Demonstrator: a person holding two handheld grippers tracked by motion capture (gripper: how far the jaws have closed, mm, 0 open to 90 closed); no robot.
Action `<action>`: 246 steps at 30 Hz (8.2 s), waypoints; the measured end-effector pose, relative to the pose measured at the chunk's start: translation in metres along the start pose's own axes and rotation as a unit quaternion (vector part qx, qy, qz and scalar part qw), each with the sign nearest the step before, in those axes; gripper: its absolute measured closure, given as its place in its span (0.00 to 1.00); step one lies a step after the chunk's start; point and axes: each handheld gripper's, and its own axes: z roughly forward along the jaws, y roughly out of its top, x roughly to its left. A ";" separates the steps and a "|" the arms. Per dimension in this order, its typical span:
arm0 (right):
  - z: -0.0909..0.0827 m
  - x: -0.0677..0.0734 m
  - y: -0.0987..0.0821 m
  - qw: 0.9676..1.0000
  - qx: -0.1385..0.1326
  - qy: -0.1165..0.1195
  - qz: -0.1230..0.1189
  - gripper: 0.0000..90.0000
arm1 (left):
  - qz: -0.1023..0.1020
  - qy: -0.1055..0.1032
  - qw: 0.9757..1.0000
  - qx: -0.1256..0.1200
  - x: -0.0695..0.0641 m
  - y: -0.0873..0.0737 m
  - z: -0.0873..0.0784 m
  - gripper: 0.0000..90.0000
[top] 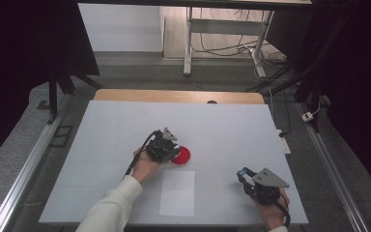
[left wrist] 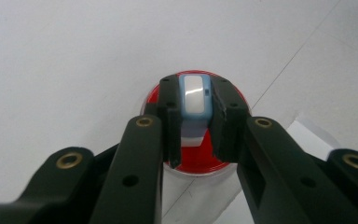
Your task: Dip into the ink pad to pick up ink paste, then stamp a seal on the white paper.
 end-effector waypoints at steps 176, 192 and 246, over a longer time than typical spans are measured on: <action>0.002 -0.001 -0.001 1.000 0.004 -0.007 -0.002 0.72 | 0.053 -0.119 0.990 -0.047 -0.048 -0.046 -0.061 0.84; 0.002 -0.001 -0.001 1.000 0.004 -0.006 -0.002 0.72 | 0.059 -0.121 0.990 -0.031 -0.049 -0.050 -0.051 0.84; 0.003 0.000 -0.002 1.000 0.006 -0.005 -0.004 0.72 | 0.094 -0.112 0.989 0.004 -0.059 -0.056 -0.034 0.84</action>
